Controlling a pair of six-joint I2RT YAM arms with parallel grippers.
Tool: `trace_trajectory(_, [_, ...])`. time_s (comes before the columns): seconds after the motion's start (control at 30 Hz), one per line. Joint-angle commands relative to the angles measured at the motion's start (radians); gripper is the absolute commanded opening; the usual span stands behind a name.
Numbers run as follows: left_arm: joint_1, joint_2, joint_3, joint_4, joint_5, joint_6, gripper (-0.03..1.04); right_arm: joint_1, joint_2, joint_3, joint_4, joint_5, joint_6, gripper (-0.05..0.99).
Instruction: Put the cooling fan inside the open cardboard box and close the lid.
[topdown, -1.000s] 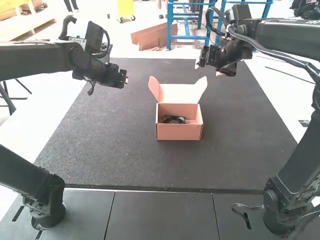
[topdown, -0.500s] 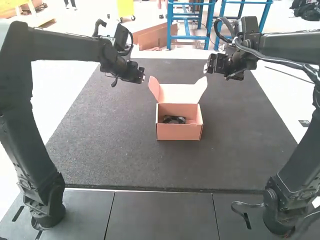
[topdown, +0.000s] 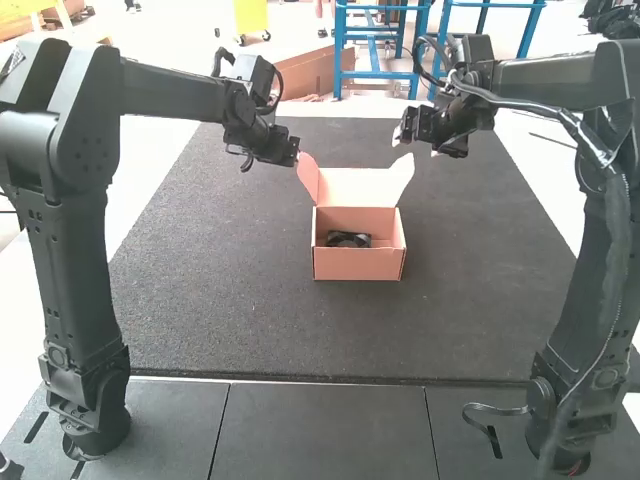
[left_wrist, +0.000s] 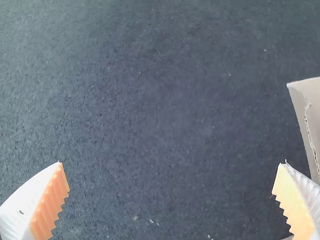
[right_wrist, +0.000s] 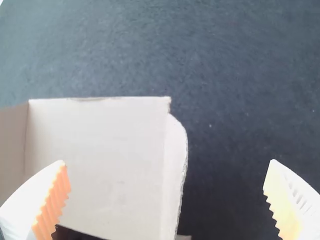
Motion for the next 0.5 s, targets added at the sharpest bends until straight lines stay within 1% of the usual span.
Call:
trace_trajectory(0.0, [-0.007,0.016,0.053,0.009,0.02,-0.024,0.97,-0.019,0.028,0.065,-0.033,-0.041,-0.001,0.87])
trace_trajectory(0.07, [-0.007,0.029,0.065,0.009,0.03,-0.032,0.97,-0.022,0.048,0.083,-0.053,-0.061,0.001,0.87])
trace_trajectory(0.13, [-0.007,0.043,0.076,0.003,0.058,-0.04,0.97,-0.025,0.059,0.098,-0.06,-0.062,0.002,0.86])
trace_trajectory(0.2, [-0.007,0.054,0.084,-0.001,0.073,-0.044,0.97,-0.027,0.068,0.112,-0.065,-0.062,0.002,0.84])
trace_trajectory(0.3, [-0.007,0.063,0.099,-0.001,0.124,-0.066,0.97,-0.027,0.083,0.126,-0.069,-0.062,0.002,0.84])
trace_trajectory(0.47, [-0.008,0.072,0.117,-0.004,0.233,-0.098,0.97,-0.027,0.105,0.14,-0.079,-0.065,0.001,0.78])
